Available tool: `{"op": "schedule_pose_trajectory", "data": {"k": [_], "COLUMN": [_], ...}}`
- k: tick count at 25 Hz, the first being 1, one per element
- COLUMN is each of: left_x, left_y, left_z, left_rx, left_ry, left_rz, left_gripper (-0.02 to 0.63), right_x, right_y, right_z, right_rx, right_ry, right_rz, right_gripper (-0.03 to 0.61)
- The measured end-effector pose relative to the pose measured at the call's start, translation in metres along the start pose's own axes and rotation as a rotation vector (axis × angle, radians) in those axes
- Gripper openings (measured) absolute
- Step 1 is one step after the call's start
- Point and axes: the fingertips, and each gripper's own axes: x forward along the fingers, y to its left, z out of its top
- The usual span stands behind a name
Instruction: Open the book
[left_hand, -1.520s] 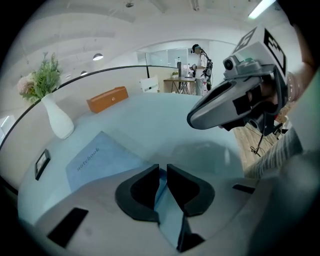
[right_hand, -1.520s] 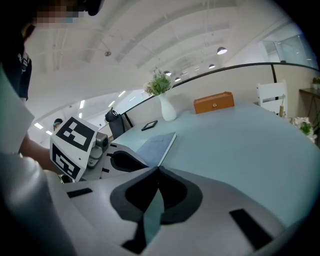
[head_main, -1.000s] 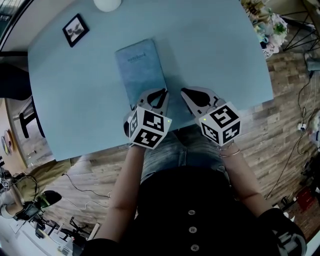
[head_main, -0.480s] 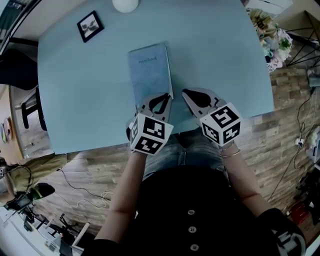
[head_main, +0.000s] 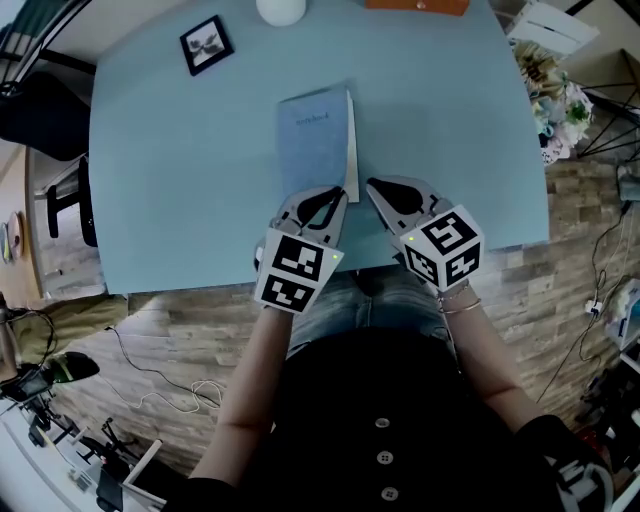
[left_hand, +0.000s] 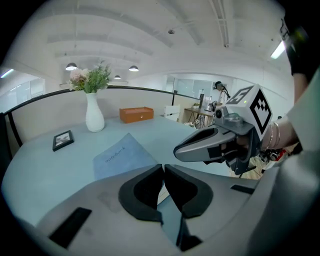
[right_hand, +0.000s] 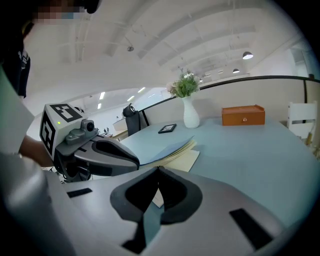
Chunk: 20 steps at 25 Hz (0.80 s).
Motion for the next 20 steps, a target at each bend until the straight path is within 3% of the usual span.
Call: {"op": "schedule_pose_trajectory", "data": {"k": [11, 20], "left_x": [-0.026, -0.048], "left_y": [0.015, 0.021], "left_z": [0.012, 0.021], "left_rx": [-0.12, -0.237], "left_ry": [-0.101, -0.235], "left_rz": [0.027, 0.01], "left_gripper": [0.02, 0.02], "right_x": [0.011, 0.02], "right_y": [0.015, 0.029], "right_z": [0.012, 0.026], "right_rx": [-0.056, -0.1], "right_ry": [0.007, -0.003], "right_rz": [0.044, 0.068], "right_gripper": [0.003, 0.003]}}
